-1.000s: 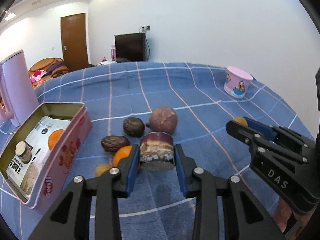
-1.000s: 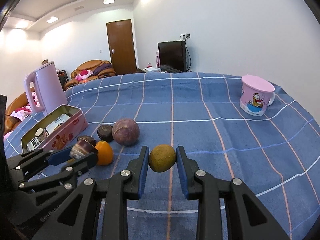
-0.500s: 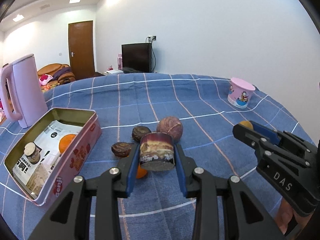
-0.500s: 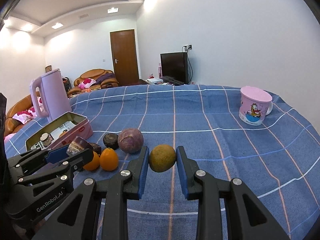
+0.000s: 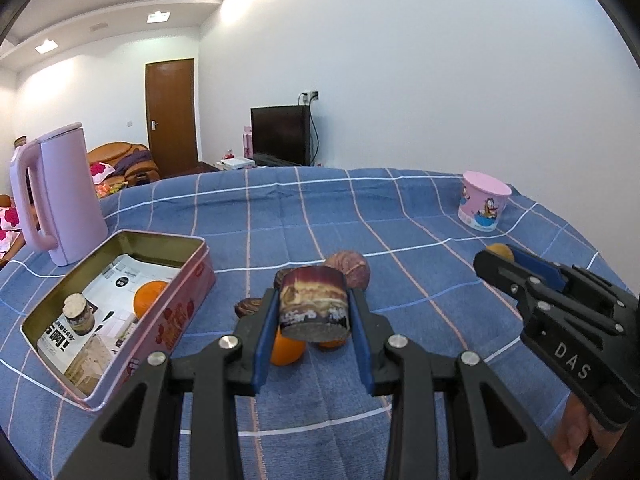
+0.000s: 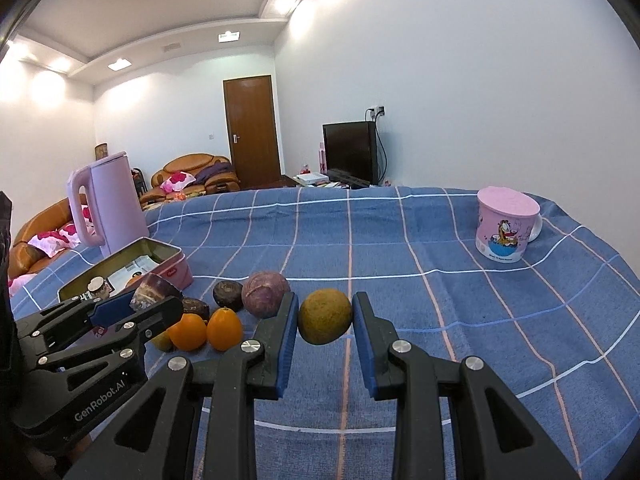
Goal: Organize fruits
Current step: 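Carry the can in the left tool while the right tool carries the yellow fruit toward the tin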
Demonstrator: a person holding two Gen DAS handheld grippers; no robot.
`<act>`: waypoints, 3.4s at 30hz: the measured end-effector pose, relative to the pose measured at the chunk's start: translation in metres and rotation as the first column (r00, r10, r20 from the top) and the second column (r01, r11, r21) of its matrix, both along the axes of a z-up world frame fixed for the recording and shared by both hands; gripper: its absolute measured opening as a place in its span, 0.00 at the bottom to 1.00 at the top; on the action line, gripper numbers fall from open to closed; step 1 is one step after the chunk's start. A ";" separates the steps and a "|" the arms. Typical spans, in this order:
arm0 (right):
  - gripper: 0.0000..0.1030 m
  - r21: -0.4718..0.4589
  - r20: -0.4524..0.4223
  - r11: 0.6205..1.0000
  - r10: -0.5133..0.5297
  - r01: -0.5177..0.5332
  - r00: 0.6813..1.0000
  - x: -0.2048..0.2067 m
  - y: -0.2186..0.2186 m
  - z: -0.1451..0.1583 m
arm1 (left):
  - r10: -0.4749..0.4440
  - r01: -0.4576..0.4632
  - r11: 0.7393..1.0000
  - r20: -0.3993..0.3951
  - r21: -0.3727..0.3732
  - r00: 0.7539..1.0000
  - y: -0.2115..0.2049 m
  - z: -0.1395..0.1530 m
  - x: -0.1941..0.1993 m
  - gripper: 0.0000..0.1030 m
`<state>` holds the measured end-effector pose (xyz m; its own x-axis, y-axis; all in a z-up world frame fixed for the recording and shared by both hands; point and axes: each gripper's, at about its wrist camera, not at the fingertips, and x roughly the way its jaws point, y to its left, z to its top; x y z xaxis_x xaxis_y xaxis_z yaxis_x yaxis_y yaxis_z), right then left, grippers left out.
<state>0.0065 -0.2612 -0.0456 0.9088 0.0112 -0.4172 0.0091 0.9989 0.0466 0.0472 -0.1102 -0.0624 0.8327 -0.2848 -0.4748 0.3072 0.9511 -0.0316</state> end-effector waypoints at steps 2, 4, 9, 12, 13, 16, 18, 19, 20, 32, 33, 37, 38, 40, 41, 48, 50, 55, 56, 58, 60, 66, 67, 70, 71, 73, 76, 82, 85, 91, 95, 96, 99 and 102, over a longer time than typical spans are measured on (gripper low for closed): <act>0.29 -0.002 0.012 1.000 0.000 0.000 1.000 -0.002 0.000 0.001 | 0.008 -0.008 1.000 0.013 -0.001 1.000 0.001 0.001 -0.003 0.35; 0.29 -0.004 0.019 1.000 0.001 -0.001 1.000 -0.003 0.001 0.001 | 0.010 -0.010 1.000 0.025 -0.002 1.000 0.001 0.002 -0.004 0.35; 0.29 -0.010 0.033 1.000 0.000 0.000 0.999 -0.006 0.002 0.003 | 0.022 -0.022 1.000 0.052 0.000 0.998 0.003 0.004 -0.009 0.35; 0.29 -0.012 0.045 1.000 0.000 0.001 0.999 -0.008 0.003 0.003 | 0.025 -0.025 1.000 0.060 0.000 0.998 0.004 0.005 -0.010 0.35; 0.29 -0.013 0.048 1.000 0.000 0.000 0.999 -0.008 0.003 0.003 | 0.026 -0.026 1.000 0.060 -0.001 0.998 0.004 0.005 -0.009 0.35; 0.29 -0.018 0.061 1.000 0.000 0.001 0.998 -0.011 0.004 0.005 | 0.034 -0.033 0.999 0.069 -0.007 0.997 0.006 0.005 -0.011 0.35; 0.29 -0.021 0.069 1.000 0.000 0.002 0.998 -0.012 0.004 0.005 | 0.042 -0.041 0.999 0.081 -0.011 0.996 0.008 0.006 -0.013 0.35; 0.29 -0.022 0.076 1.000 0.000 0.002 0.997 -0.013 0.005 0.006 | 0.046 -0.045 0.999 0.089 -0.014 0.995 0.009 0.007 -0.015 0.35; 0.29 -0.024 0.080 1.000 0.000 0.002 0.997 -0.014 0.005 0.006 | 0.050 -0.048 0.999 0.100 -0.017 0.994 0.010 0.007 -0.017 0.35; 0.29 -0.040 0.108 0.999 -0.002 0.006 0.994 -0.019 0.008 0.007 | 0.090 -0.086 0.996 0.170 -0.030 0.981 0.016 0.012 -0.027 0.35; 0.29 -0.041 0.109 0.999 -0.002 0.006 0.994 -0.019 0.008 0.007 | 0.093 -0.089 0.996 0.180 -0.028 0.979 0.016 0.013 -0.029 0.35; 0.29 -0.046 0.117 0.999 -0.001 0.007 0.993 -0.022 0.010 0.008 | 0.110 -0.108 0.994 0.194 -0.023 0.975 0.018 0.014 -0.030 0.35; 0.29 -0.049 0.121 0.999 0.001 0.005 0.993 -0.023 0.011 0.008 | 0.116 -0.114 0.993 0.197 -0.019 0.974 0.019 0.014 -0.030 0.35; 0.29 -0.053 0.129 0.999 0.003 0.004 0.992 -0.024 0.012 0.009 | 0.130 -0.130 0.991 0.206 -0.013 0.970 0.021 0.014 -0.031 0.35; 0.29 -0.053 0.132 0.999 0.004 0.003 0.991 -0.025 0.012 0.009 | 0.136 -0.137 0.991 0.209 -0.009 0.968 0.021 0.015 -0.030 0.35; 0.29 -0.056 0.156 0.998 0.003 0.005 0.988 -0.028 0.014 0.011 | 0.170 -0.174 0.985 0.217 -0.004 0.961 0.026 0.015 -0.030 0.35; 0.29 -0.060 0.155 0.998 0.008 0.002 0.988 -0.027 0.015 0.011 | 0.183 -0.189 0.982 0.215 0.009 0.959 0.027 0.015 -0.030 0.35; 0.29 -0.057 0.131 0.998 0.033 -0.026 0.991 -0.020 0.023 0.010 | 0.208 -0.215 0.976 0.183 0.019 0.961 0.035 0.014 -0.022 0.35; 0.29 -0.056 0.125 0.998 0.043 -0.036 0.991 -0.017 0.026 0.010 | 0.211 -0.218 0.976 0.175 0.019 0.962 0.038 0.013 -0.021 0.35; 0.29 -0.060 0.120 0.997 0.054 -0.047 0.991 -0.015 0.031 0.010 | 0.221 -0.228 0.973 0.170 0.021 0.960 0.043 0.013 -0.019 0.35; 0.29 -0.062 0.114 0.996 0.074 -0.068 0.991 -0.011 0.038 0.011 | 0.231 -0.237 0.971 0.162 0.023 0.959 0.048 0.013 -0.017 0.35; 0.29 -0.072 0.098 0.992 0.115 -0.108 0.989 0.001 0.057 0.014 | 0.267 -0.273 0.962 0.131 0.024 0.955 0.066 0.012 -0.009 0.35; 0.29 -0.073 0.096 0.991 0.119 -0.112 0.988 0.003 0.059 0.015 | 0.274 -0.280 0.960 0.125 0.026 0.953 0.070 0.012 -0.007 0.35; 0.29 -0.081 0.090 0.988 0.141 -0.134 0.986 0.009 0.070 0.017 | 0.292 -0.297 0.954 0.110 0.032 0.950 0.079 0.012 -0.001 0.35; 0.29 -0.087 0.087 0.986 0.153 -0.145 0.984 0.011 0.075 0.018 | 0.300 -0.306 0.952 0.107 0.036 0.948 0.082 0.012 0.000 0.35; 0.29 -0.093 0.083 0.983 0.168 -0.160 0.982 0.015 0.082 0.019 | 0.312 -0.317 0.948 0.102 0.039 0.945 0.088 0.011 0.003 0.35; 0.29 -0.106 0.077 0.976 0.200 -0.191 0.977 0.021 0.096 0.021 | 0.332 -0.337 0.941 0.092 0.043 0.939 0.098 0.010 0.007 0.35; 0.29 -0.117 0.063 0.963 0.252 -0.244 0.966 0.034 0.120 0.023 | 0.364 -0.368 0.929 0.074 0.049 0.929 0.117 0.009 0.014 0.35; 0.29 -0.116 0.056 0.956 0.276 -0.268 0.960 0.042 0.132 0.024 | 0.384 -0.387 0.921 0.061 0.045 0.921 0.129 0.008 0.019 0.35; 0.29 -0.137 0.043 0.937 0.330 -0.321 0.943 0.059 0.161 0.025 | 0.431 -0.432 0.901 0.033 0.041 0.902 0.158 0.005 0.030 0.35; 0.29 -0.135 0.031 0.928 0.356 -0.349 0.934 0.070 0.176 0.024 | 0.457 -0.457 0.889 0.010 0.042 0.889 0.175 0.003 0.037 0.35; 0.29 -0.133 0.029 0.925 0.362 -0.356 0.932 0.072 0.179 0.024 | 0.462 -0.461 0.886 0.003 0.042 0.887 0.178 0.002 0.037 0.35; 0.29 -0.127 0.018 0.915 0.387 -0.382 0.922 0.078 0.191 0.023 | 0.463 -0.462 0.886 -0.019 0.040 0.886 0.185 -0.001 0.040 0.35; 0.29 -0.118 0.000 0.907 0.407 -0.404 0.913 0.084 0.201 0.019 | 0.470 -0.468 0.882 -0.031 0.044 0.882 0.189 -0.003 0.043 0.35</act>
<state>0.0905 -0.0603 -0.0265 0.8456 0.3349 -0.4157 -0.3977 0.9147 -0.0718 0.0901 0.0792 -0.0655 0.8451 0.1514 -0.5127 -0.1761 0.9844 0.0004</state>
